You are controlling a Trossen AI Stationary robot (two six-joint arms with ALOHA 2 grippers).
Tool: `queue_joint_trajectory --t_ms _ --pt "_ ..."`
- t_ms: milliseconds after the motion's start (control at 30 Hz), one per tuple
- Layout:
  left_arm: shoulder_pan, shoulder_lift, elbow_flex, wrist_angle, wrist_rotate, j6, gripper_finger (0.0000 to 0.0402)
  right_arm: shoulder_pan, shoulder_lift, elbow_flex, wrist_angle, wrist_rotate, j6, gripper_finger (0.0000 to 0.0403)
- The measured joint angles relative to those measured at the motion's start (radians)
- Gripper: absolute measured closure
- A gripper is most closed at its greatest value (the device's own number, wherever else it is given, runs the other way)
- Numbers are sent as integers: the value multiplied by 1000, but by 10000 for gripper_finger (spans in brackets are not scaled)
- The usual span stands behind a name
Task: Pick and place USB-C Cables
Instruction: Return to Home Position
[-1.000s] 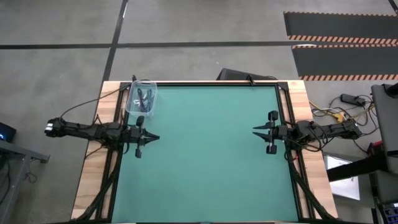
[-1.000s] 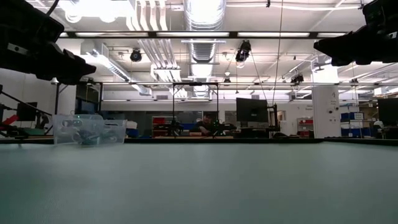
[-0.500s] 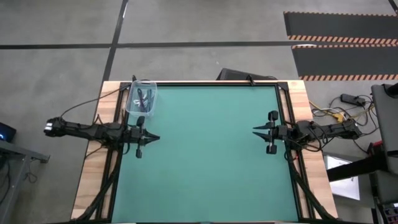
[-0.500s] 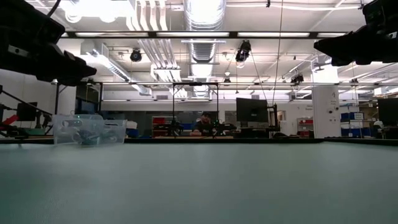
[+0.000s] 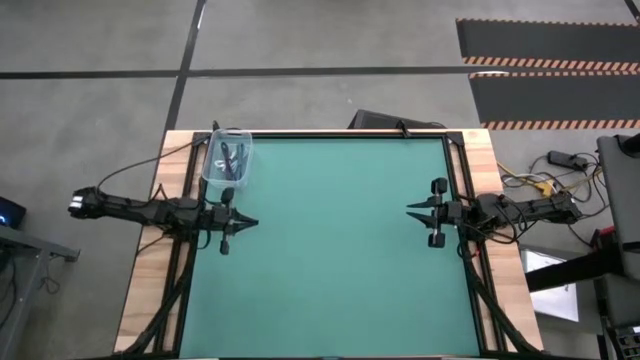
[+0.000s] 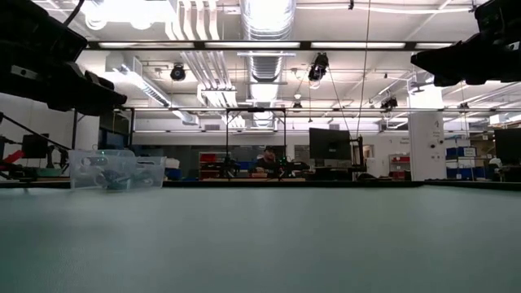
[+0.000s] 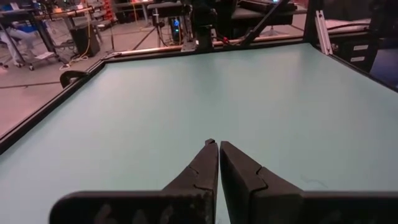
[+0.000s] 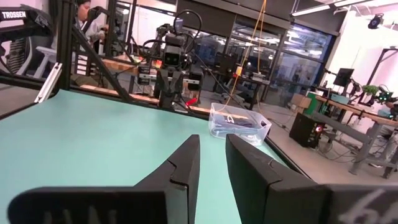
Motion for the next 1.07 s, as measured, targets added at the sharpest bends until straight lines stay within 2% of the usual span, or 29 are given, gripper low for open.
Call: queue_joint_trajectory --t_ms 1067 --pt "0 75 0 2 0 0 402 0 0 0 0 1 1 323"
